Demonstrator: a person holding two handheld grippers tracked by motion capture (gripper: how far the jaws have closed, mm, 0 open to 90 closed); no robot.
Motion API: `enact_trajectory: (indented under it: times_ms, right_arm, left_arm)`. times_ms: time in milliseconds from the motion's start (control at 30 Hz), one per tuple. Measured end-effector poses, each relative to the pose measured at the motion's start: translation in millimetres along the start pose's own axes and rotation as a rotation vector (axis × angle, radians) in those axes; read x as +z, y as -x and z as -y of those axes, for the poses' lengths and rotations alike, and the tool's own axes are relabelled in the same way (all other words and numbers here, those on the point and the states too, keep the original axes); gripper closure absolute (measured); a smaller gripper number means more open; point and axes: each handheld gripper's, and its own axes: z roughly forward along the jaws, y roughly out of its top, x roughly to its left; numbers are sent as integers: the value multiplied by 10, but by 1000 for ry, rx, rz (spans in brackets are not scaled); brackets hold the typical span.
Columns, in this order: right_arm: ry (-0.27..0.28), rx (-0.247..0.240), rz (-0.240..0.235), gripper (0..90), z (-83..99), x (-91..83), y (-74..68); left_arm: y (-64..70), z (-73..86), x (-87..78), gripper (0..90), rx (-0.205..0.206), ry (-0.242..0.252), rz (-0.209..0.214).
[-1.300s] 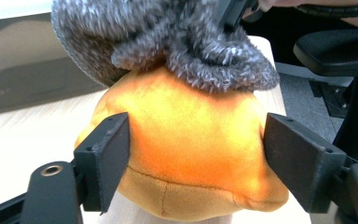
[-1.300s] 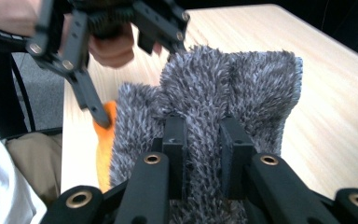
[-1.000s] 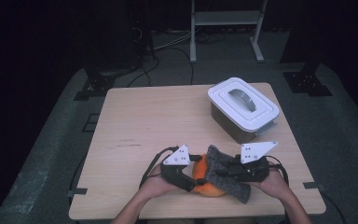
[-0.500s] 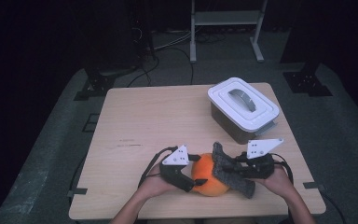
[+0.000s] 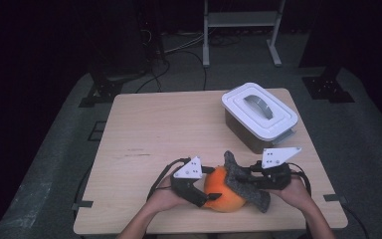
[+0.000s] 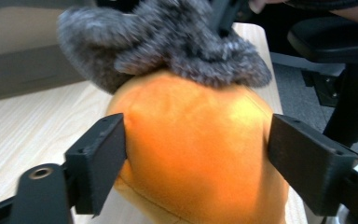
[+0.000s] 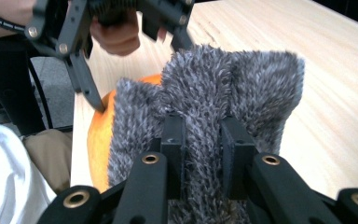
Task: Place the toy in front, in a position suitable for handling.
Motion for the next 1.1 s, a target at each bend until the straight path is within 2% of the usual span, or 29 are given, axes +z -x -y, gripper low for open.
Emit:
enact_trajectory:
  times_ms: [100,200,267,367,500,633,767,833,900,933,1033,1100]
  right_arm:
    - [-10,-10,-39,736,10,-9,-15]
    - [-27,-28,-70,739,-25,-13,-56]
    - [-16,-42,-66,738,-66,-5,-89]
    - [-2,-55,-60,737,-104,35,-128]
    - [-17,-48,-69,739,-53,35,-89]
    - [-43,-5,-55,737,57,-53,7]
    - [-38,-2,-46,737,72,-50,-3]
    - [-37,-4,-72,737,72,-20,-13]
    - [-44,-6,-119,735,77,15,-25]
    - [-45,-12,-128,734,77,25,-34]
    - [-52,-26,-116,735,37,18,-63]
    - [-20,-39,-78,734,-9,10,-99]
  left_arm:
    - [-10,-14,-1,139,-23,16,-24]
    - [14,-1,38,178,-11,6,-10]
    - [39,7,51,195,17,-6,-4]
    - [50,6,40,214,34,-19,-1]
    - [28,35,17,223,24,-22,9]
    - [29,25,5,224,31,-27,5]
    - [12,-15,-23,208,21,0,-4]
    - [3,-30,-35,168,-1,11,-13]
    - [-13,-23,-20,138,-12,-13,-8]
    - [-14,-5,-3,142,-19,-18,2]
    - [-7,33,38,186,-25,-31,28]
    - [10,30,41,197,-12,-27,34]
